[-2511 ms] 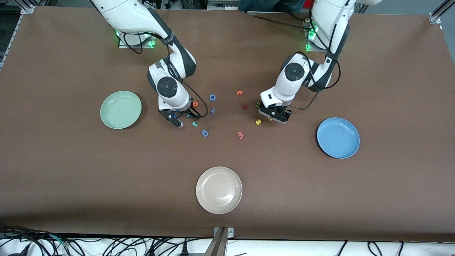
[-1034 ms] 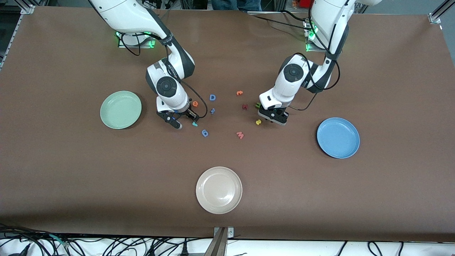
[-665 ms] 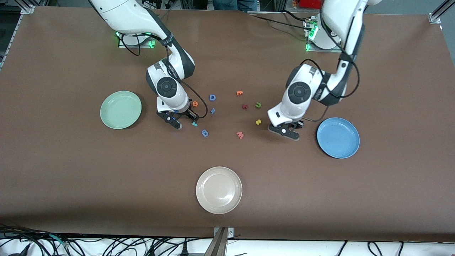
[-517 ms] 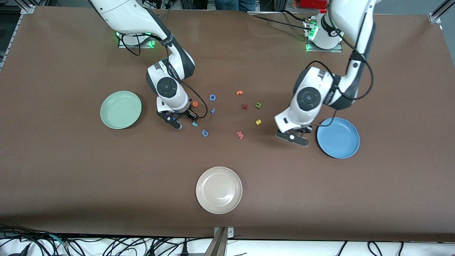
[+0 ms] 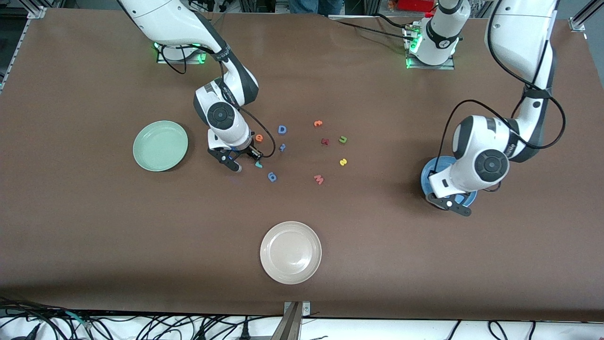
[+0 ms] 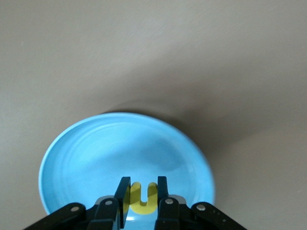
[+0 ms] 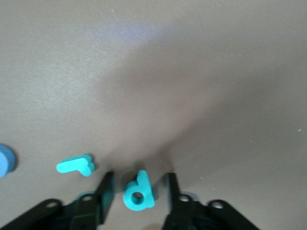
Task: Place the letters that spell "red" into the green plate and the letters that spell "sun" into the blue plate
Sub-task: 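Carry the teal d over the green plate while the left gripper returns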
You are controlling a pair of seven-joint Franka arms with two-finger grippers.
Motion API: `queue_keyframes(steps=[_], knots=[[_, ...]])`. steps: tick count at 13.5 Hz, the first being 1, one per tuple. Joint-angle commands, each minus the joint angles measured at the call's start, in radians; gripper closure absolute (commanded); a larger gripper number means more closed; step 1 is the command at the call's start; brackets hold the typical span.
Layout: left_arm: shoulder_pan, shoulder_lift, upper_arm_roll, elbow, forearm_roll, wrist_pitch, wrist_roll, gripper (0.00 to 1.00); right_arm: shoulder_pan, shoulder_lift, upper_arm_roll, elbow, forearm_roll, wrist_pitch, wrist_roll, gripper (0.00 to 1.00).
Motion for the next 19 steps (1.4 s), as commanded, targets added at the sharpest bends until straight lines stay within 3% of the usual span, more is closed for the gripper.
queue_keyframes(steps=[1,4,5,7,11,16,19], knots=[[0.015,0.032,-0.010,0.030,0.020,-0.012,0.026,0.80,0.003,0.008,-0.003,0.002,-0.010,0.007,0.007,0.73],[0.040,0.036,-0.008,0.030,0.020,-0.012,0.025,0.74,0.000,0.008,-0.003,0.002,-0.012,0.004,0.006,0.89],[0.046,0.036,-0.008,0.030,0.020,-0.012,0.026,0.58,-0.002,0.008,-0.003,0.002,-0.012,0.004,0.006,0.96],[0.052,0.032,-0.008,0.039,0.020,-0.012,0.041,0.00,-0.002,0.008,-0.003,0.004,-0.012,0.003,0.003,0.98],[0.043,0.024,-0.017,0.048,0.006,-0.012,0.046,0.00,-0.011,-0.040,-0.020,0.015,-0.012,-0.061,-0.028,0.98],[0.033,0.007,-0.184,0.048,-0.141,-0.006,-0.017,0.00,-0.025,-0.118,-0.091,0.110,0.006,-0.360,-0.149,0.98],[0.030,-0.004,-0.285,0.048,-0.134,0.015,-0.162,0.00,-0.046,-0.178,-0.160,0.124,0.080,-0.476,-0.325,0.98]])
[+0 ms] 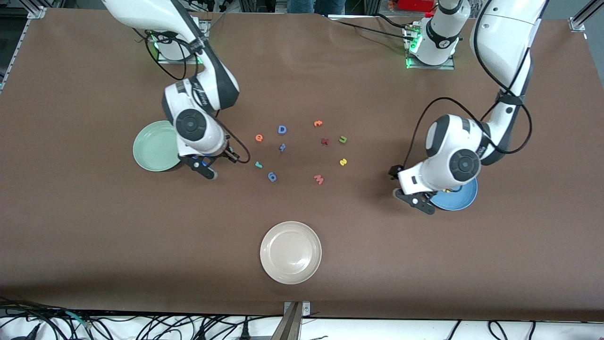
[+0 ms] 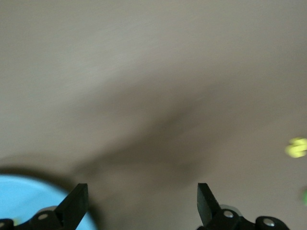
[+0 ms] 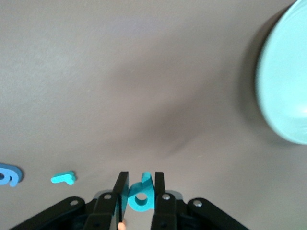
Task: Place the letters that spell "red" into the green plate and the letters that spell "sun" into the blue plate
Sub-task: 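Carry the teal d over the green plate while the left gripper returns, then release the teal d on the green plate while the left gripper lowers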
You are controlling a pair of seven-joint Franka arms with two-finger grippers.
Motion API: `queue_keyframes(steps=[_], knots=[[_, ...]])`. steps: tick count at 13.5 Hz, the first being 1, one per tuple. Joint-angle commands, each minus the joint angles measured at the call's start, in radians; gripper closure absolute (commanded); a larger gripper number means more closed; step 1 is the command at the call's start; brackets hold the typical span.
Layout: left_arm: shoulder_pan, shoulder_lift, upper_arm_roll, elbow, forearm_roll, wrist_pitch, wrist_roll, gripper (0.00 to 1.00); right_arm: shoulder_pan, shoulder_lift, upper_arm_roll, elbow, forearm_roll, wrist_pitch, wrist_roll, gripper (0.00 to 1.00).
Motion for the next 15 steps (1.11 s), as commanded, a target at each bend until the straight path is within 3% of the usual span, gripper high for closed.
queue_keyframes(steps=[1,5,7,9,13,15], knots=[[-0.007,-0.020,-0.076,-0.011,-0.003,0.031,-0.156,0.00,-0.016,-0.063,-0.074,0.006,0.070,-0.111,-0.184,0.98],[-0.134,0.004,-0.077,-0.019,0.067,0.104,-0.402,0.00,-0.015,-0.087,-0.246,0.001,0.074,-0.227,-0.453,0.98],[-0.171,0.024,-0.079,-0.030,0.166,0.144,-0.535,0.00,-0.016,-0.086,-0.306,-0.023,0.074,-0.235,-0.553,0.98],[-0.184,0.028,-0.081,-0.071,0.192,0.227,-0.577,0.00,-0.016,-0.080,-0.361,-0.081,0.074,-0.222,-0.643,0.98],[-0.205,0.060,-0.081,-0.085,0.192,0.285,-0.617,0.00,-0.016,-0.083,-0.415,-0.235,0.074,-0.155,-0.708,0.96],[-0.226,0.074,-0.079,-0.085,0.194,0.290,-0.641,0.00,-0.016,-0.083,-0.415,-0.336,0.074,-0.021,-0.711,0.96]])
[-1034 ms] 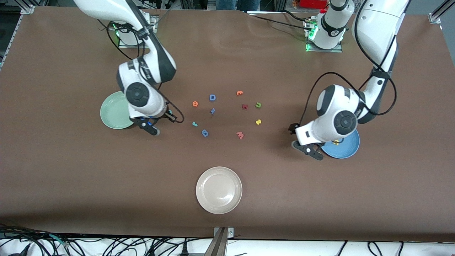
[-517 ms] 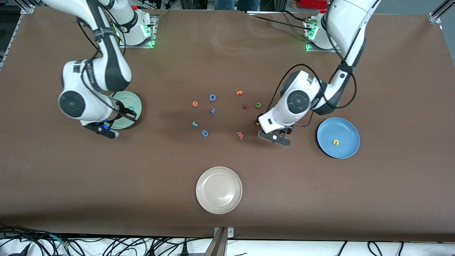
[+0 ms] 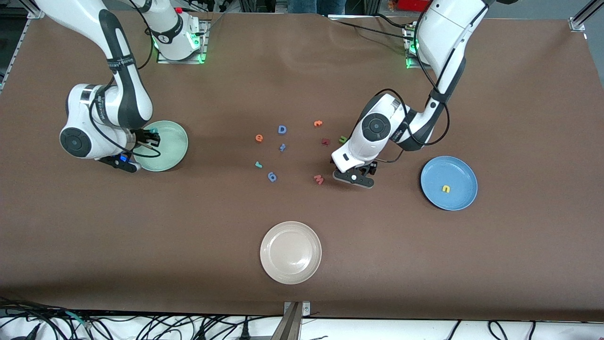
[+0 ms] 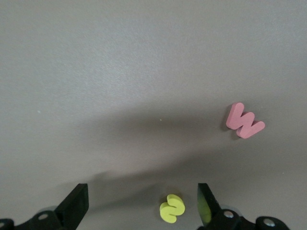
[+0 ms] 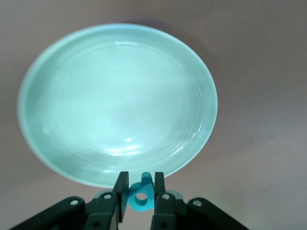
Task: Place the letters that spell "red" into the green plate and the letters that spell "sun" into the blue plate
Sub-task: 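Release the teal d on the green plate while the left gripper lowers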
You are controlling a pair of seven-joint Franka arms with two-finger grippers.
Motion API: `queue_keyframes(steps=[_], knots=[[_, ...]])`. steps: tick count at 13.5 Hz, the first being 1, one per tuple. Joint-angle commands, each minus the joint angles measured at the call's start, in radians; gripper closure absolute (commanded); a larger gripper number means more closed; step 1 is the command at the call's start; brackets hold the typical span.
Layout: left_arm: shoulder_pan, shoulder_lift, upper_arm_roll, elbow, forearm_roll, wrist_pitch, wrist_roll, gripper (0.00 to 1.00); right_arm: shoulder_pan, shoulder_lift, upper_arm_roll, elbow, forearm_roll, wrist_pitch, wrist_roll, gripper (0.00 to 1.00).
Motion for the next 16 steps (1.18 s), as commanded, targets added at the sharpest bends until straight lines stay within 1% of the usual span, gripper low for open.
queue_keyframes(steps=[1,2,5,6,7,8,9,10,11,12,13,14,15,16], knots=[[-0.032,0.011,0.007,-0.001,0.033,0.016,-0.053,0.00,0.008,-0.017,-0.007,-0.134,0.022,0.166,-0.023,0.96],[-0.036,0.013,0.007,-0.001,0.034,0.016,-0.062,0.02,0.008,-0.011,-0.007,-0.154,0.022,0.196,-0.025,0.96],[-0.061,0.019,0.011,-0.004,0.046,0.016,-0.084,0.09,0.008,0.002,-0.007,-0.167,0.024,0.201,-0.025,0.95],[-0.061,0.020,0.011,-0.004,0.077,0.016,-0.117,0.11,0.008,0.003,-0.007,-0.177,0.024,0.208,-0.025,0.95],[-0.063,0.025,0.010,-0.004,0.123,0.016,-0.172,0.13,0.008,0.009,-0.007,-0.178,0.024,0.214,-0.025,0.92],[-0.061,0.034,0.007,-0.004,0.170,0.016,-0.208,0.13,0.008,0.011,-0.007,-0.178,0.024,0.214,-0.025,0.83],[-0.060,0.036,0.005,-0.004,0.183,0.017,-0.217,0.13,0.008,0.009,-0.007,-0.176,0.024,0.213,-0.025,0.72],[-0.060,0.040,0.005,-0.004,0.183,0.028,-0.217,0.13,0.008,0.006,-0.007,-0.174,0.024,0.211,-0.025,0.49],[-0.060,0.042,0.005,-0.004,0.183,0.034,-0.232,0.16,0.008,0.000,-0.007,-0.171,0.024,0.205,-0.023,0.31],[-0.060,0.042,0.005,-0.004,0.183,0.037,-0.248,0.23,0.008,-0.012,-0.007,-0.161,0.024,0.196,-0.017,0.22],[-0.060,0.042,0.005,-0.004,0.183,0.037,-0.248,0.31,0.009,-0.027,-0.005,-0.150,0.024,0.166,-0.008,0.18],[-0.058,0.042,0.005,-0.006,0.183,0.037,-0.254,0.43,0.009,-0.038,-0.005,-0.127,0.024,0.127,-0.008,0.17],[-0.058,0.040,0.004,-0.010,0.183,0.037,-0.263,0.50,0.011,-0.043,-0.004,-0.094,0.024,0.074,-0.007,0.17],[-0.060,0.037,0.004,-0.013,0.183,0.037,-0.263,0.49,0.012,-0.055,-0.002,-0.054,0.024,0.009,0.004,0.17]])
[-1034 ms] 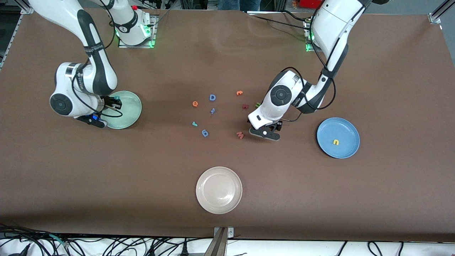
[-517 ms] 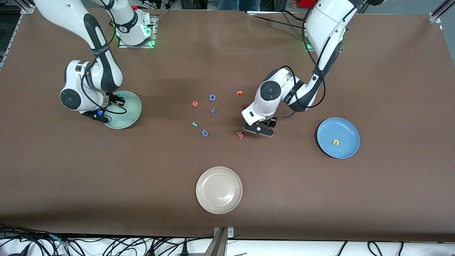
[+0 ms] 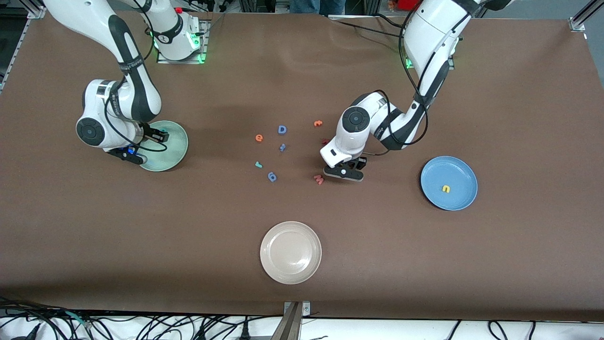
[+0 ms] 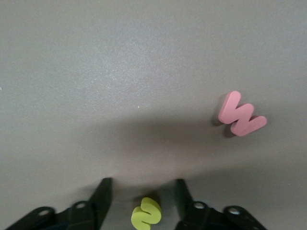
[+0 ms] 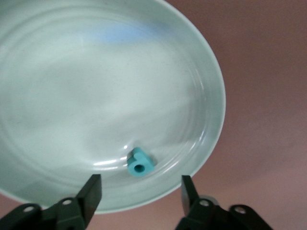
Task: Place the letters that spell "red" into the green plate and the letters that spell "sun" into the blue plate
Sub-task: 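Release the teal d on the green plate while the left gripper lowers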
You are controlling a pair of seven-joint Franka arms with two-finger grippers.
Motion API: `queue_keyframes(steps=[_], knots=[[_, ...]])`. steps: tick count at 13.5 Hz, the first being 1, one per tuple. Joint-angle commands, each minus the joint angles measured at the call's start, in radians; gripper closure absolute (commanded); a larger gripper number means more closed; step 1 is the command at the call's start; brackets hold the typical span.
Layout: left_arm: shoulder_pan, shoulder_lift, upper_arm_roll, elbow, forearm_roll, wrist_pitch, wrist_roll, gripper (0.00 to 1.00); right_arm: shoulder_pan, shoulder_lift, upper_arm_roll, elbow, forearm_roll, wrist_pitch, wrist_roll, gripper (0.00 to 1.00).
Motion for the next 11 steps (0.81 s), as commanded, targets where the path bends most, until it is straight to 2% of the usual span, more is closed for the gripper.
queue_keyframes(steps=[1,3,5,7,9,11], knots=[[-0.005,-0.004,0.006,-0.022,0.035,0.007,-0.036,0.47,0.006,-0.046,0.002,0.099,0.020,-0.166,0.038,0.18],[-0.007,-0.007,0.006,-0.026,0.035,0.007,-0.034,0.43,0.017,-0.048,0.009,0.185,0.023,-0.274,0.089,0.19],[-0.007,-0.010,0.006,-0.034,0.036,0.007,-0.034,0.39,0.026,-0.054,0.036,0.227,0.099,-0.308,0.126,0.19],[-0.007,-0.023,0.004,-0.051,0.036,0.007,-0.034,0.39,0.034,-0.054,0.070,0.233,0.156,-0.287,0.173,0.17],[-0.007,-0.027,0.002,-0.062,0.036,0.007,-0.036,0.39,0.052,-0.052,0.122,0.236,0.158,-0.229,0.265,0.02],[-0.007,-0.038,0.002,-0.074,0.036,0.007,-0.036,0.39,0.068,-0.046,0.185,0.238,0.160,-0.173,0.391,0.02]])
